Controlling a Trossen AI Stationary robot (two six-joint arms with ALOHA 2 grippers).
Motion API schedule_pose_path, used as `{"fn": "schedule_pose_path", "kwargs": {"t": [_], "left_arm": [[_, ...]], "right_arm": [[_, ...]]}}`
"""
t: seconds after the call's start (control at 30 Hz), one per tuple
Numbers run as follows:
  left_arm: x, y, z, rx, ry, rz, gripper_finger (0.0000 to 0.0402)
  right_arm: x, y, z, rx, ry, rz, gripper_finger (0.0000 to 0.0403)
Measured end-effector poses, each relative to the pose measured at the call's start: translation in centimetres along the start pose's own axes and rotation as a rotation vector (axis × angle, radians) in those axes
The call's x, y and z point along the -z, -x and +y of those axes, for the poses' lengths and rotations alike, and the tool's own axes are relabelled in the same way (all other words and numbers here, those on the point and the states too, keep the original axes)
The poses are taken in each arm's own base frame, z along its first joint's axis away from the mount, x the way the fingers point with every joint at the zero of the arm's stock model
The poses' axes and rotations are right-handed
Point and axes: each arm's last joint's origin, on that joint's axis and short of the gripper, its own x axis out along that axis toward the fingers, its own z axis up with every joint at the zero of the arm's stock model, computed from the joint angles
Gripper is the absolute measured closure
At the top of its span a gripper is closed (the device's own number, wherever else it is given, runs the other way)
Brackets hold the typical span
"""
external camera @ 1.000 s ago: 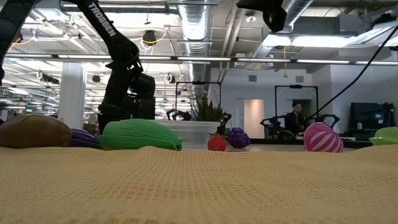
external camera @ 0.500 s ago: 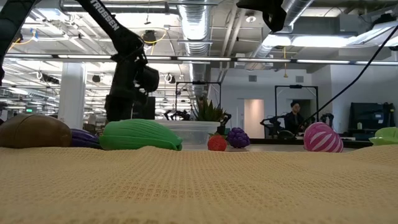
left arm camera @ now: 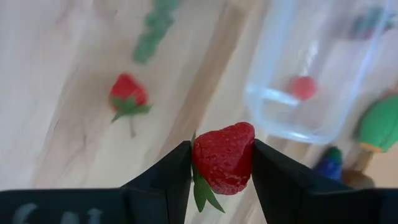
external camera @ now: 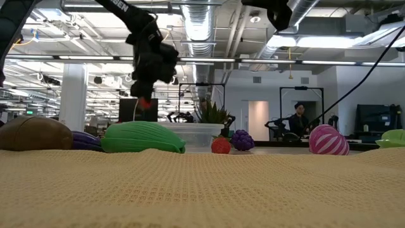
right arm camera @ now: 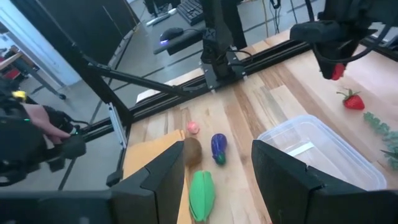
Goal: Pick and placing Produce into tupperware
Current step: Put the top left red strawberry into the transparent bin
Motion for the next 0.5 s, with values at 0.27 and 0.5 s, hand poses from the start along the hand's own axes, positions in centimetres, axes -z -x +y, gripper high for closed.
{"fn": "schedule_pose_path", "kwargs": {"t": [0.27, 0.5], "left_arm": [[-1.4, -0.1, -4.4, 0.028, -0.115, -0.016, 0.0260], [-1.5, -1.5, -8.4, 0.041, -0.195, 0.019, 0.0260]], "right_arm": [[0.1, 0.0, 0.1, 0.000, 0.002, 0.009, 0.0226], [0.3, 0.0, 0.2, -0.001, 0.004, 0.025, 0.0226]]}}
